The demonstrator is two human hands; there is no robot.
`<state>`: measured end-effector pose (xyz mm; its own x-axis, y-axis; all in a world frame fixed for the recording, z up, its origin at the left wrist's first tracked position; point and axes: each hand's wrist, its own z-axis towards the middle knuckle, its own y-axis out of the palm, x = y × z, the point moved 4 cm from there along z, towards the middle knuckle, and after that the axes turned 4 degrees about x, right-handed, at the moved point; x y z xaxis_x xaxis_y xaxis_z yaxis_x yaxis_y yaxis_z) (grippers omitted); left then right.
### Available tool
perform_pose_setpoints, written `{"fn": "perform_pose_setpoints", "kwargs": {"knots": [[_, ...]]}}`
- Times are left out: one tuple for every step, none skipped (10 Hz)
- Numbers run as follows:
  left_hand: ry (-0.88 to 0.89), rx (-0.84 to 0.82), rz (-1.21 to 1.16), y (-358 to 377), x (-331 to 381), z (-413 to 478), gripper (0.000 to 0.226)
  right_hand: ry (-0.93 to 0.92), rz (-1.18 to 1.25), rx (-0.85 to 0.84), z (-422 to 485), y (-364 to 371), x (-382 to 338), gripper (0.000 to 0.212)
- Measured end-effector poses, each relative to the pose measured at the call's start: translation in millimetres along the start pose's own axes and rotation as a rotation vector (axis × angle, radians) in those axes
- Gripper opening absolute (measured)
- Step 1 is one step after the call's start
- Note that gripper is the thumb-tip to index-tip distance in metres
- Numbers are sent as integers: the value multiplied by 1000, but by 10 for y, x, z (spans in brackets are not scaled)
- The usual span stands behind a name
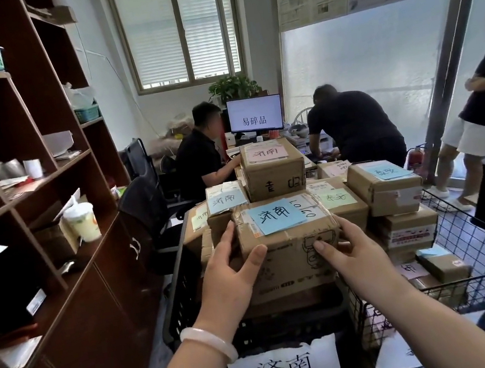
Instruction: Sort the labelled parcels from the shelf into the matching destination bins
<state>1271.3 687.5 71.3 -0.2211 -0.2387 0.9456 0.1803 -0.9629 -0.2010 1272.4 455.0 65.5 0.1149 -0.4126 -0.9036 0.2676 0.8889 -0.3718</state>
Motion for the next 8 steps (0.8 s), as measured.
{"fn": "perform_pose_setpoints", "kwargs": {"knots": [[19,9,30,1,22,-31,87,-29,-12,3,-14,-24,-16,72],[46,13,67,14,46,-63,83,-69,-27,-11,-30,-33,-36,75],[64,17,104,29,62,-86,81,-105,-49,-10,-27,-45,-40,76],[69,18,127,29,73,-114,80,-138,-62,0,-28,-63,-38,77],[82,21,189,25,82,-143,79,-165,-74,5,-35,-87,-37,79],[144,18,363,13,162,-181,87,-216,-145,13,-50,-128,-78,80],[211,24,530,8,297,-184,95,-298,-271,15,-65,-234,-182,82],[332,53,768,75,475,-188,93,-357,-444,-13,-91,-332,-267,85]]}}
